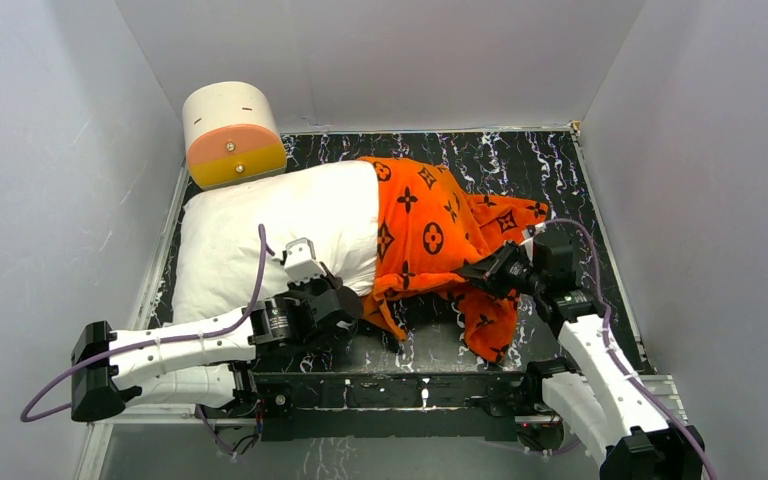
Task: Remove the pillowcase from the pillow
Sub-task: Remove the pillow from the pillowcase.
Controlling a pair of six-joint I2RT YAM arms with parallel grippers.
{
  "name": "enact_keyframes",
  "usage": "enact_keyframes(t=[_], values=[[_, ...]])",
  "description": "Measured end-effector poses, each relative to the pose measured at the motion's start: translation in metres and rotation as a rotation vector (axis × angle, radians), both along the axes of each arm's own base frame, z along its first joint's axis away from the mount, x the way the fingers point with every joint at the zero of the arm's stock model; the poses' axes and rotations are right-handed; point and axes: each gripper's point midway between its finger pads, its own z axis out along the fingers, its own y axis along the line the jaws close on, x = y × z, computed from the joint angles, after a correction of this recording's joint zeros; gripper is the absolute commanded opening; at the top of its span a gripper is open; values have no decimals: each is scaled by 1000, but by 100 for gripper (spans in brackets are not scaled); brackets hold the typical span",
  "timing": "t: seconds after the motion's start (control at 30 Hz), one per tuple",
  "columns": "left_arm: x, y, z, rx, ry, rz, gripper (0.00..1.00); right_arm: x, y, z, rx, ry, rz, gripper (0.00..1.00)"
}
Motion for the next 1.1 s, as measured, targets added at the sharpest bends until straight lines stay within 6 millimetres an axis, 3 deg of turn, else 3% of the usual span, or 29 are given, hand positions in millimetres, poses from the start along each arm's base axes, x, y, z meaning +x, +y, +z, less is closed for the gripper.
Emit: enact_keyframes(t=[0.2,0.4,0.53,0.6,0.67,0.8,0.93,1.1], values=[[-2,13,4,-34,13,108,0,23,-41,24,-345,-89,-110,4],[-8,30,-1,-45,37,210,0,31,-104,21,-673,-119,-291,1],[-10,36,2,-42,37,207,0,37,-134,37,-816,-144,-382,7],[-11,39,7,-52,30,188,0,40,-132,46,-819,-154,-367,20],[-13,42,9,-55,25,162,0,42,-122,52,-785,-168,-315,40],[-18,52,-2,0,35,96,0,38,-101,56,-721,-150,-171,71],[-25,58,-15,30,60,39,0,32,-84,70,-658,-170,-77,77],[-29,55,-20,31,75,-13,0,22,-44,80,-506,-229,98,82]])
